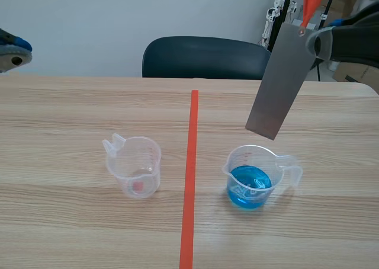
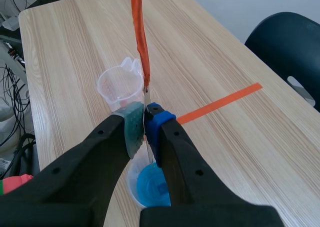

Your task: Do the redox reaction experiment. raise the plate out of the solution

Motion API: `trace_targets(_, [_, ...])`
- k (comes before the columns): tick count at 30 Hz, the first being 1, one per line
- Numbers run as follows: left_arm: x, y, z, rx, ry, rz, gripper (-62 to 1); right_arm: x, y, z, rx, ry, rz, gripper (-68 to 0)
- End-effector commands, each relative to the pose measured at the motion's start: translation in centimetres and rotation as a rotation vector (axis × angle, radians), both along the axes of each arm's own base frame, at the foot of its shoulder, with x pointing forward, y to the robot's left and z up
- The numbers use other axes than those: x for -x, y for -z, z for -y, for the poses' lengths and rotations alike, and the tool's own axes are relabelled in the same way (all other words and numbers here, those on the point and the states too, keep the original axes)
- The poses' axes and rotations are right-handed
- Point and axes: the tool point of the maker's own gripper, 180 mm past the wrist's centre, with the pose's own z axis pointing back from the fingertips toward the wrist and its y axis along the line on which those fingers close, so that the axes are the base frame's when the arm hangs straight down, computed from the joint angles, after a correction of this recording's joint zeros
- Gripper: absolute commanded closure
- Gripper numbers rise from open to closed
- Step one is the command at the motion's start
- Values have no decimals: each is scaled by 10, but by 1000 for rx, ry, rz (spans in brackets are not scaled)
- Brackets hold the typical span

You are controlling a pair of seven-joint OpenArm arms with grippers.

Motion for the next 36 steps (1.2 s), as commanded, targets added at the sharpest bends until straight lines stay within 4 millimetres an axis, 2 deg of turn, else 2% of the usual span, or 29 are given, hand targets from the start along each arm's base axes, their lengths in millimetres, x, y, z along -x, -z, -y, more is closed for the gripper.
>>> trace_targets(1, [-2,-1,2,25,-13,-1,-25,0,-16,-5,-10,-19,39,-7])
trace_targets(7, [-10,5,15,51,-29,-2,-26,2,-15,-7,0,-26,37,-7])
trace_targets(11, [-13,22,34,8,-1,4,-26,1,-16,-7,0,-24,43,-7])
trace_targets(19, [-27,40,80,-30,44,23,-27,-3,-24,-4,6,-16,72,-7])
trace_targets(27, [-33,38,121,-4,86,29,-27,-3,-24,-4,5,-15,68,-7])
trace_targets(36, [-32,37,152,5,116,62,-27,-3,-26,-5,-16,-12,54,-7])
